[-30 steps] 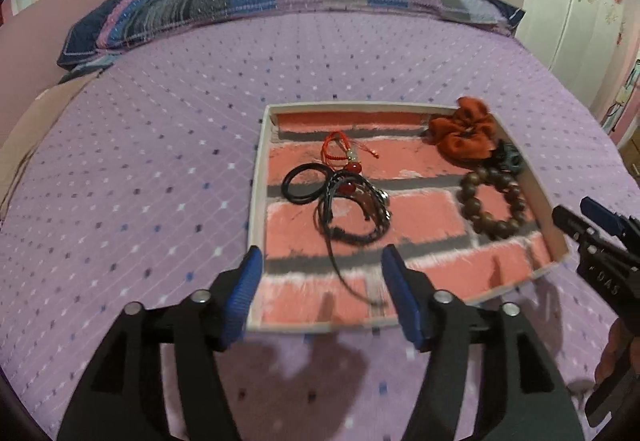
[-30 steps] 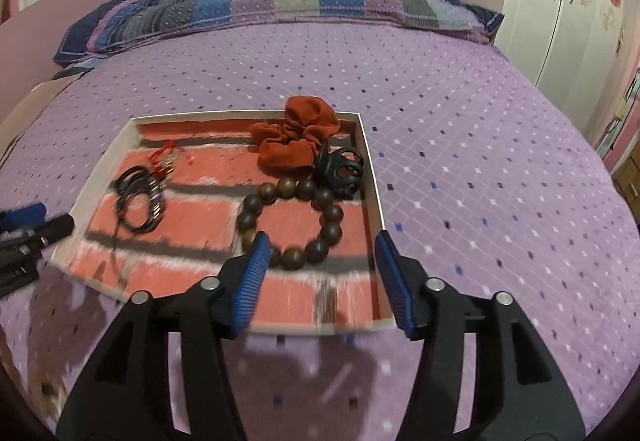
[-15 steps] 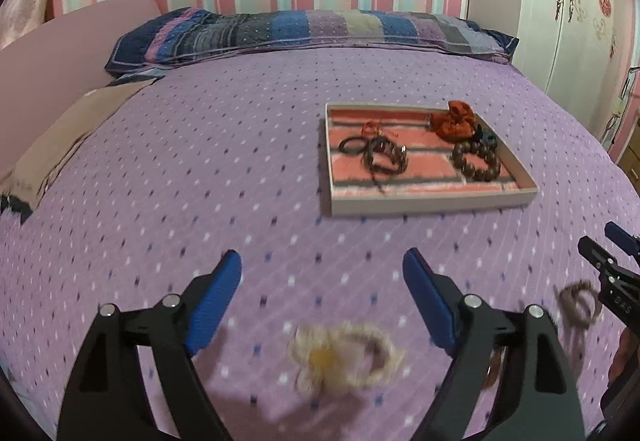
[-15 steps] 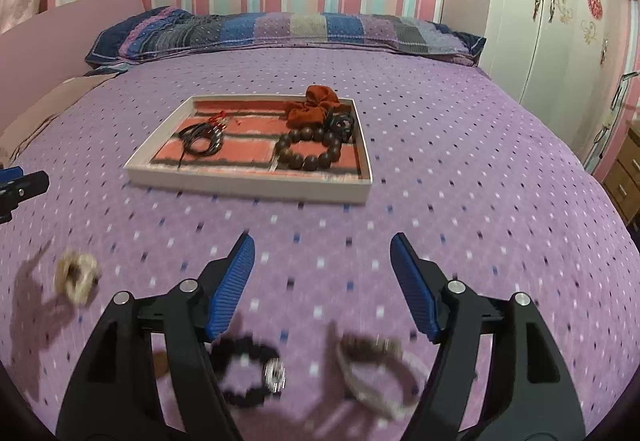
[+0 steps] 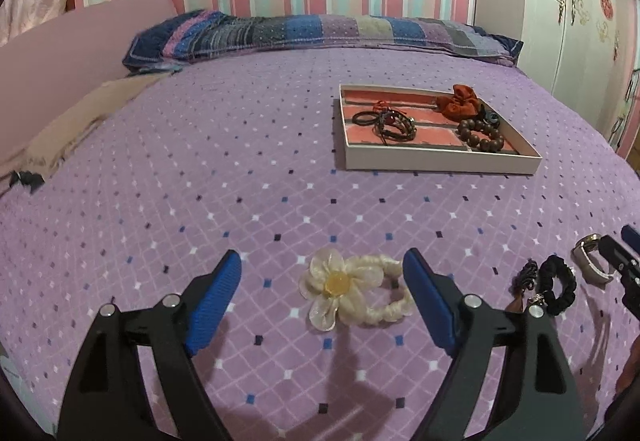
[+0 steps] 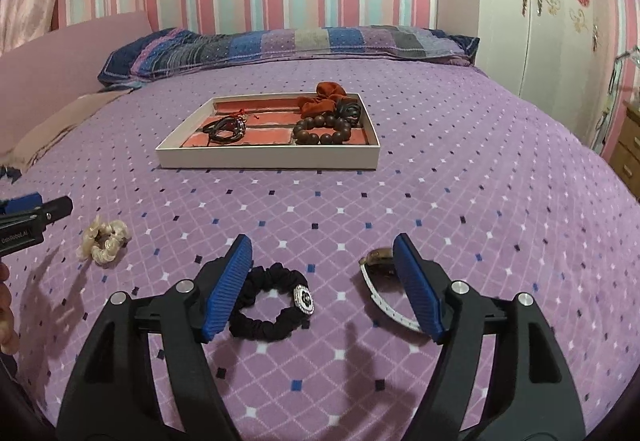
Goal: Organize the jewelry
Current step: 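Move the left gripper to the cream flower scrunchie while the right gripper reaches the black rhinestone scrunchie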
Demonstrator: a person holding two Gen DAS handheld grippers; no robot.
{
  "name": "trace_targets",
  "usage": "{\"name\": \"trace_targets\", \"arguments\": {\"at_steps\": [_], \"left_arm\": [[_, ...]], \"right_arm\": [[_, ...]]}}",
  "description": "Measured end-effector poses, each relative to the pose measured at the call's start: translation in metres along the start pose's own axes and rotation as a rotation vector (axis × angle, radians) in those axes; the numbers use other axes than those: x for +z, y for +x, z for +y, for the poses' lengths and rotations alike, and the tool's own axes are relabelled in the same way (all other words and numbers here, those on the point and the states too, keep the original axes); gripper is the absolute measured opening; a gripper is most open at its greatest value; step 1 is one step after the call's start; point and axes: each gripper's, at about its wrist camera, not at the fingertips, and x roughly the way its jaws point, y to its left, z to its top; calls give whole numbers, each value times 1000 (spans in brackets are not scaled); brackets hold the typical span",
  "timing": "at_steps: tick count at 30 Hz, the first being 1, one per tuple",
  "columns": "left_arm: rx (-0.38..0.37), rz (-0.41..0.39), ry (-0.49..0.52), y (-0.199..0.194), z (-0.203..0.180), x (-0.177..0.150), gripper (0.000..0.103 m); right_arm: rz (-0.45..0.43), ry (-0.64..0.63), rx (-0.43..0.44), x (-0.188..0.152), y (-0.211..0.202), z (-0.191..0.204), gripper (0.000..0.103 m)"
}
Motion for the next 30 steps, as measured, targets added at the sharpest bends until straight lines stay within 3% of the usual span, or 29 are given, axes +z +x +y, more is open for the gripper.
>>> {"name": "trace_targets", "arguments": {"at_steps": [6, 24, 30], "left_arm": [[16, 46, 16, 18, -1, -9, 82], [-33, 107, -10, 48, 5, -10, 81], [-57, 151, -15, 61, 5, -13, 81]], "right_arm": [[51, 22, -13, -11, 17, -4, 73], [155, -9, -39, -33, 49, 11, 72], [167, -4, -33, -35, 54, 11, 65]]}}
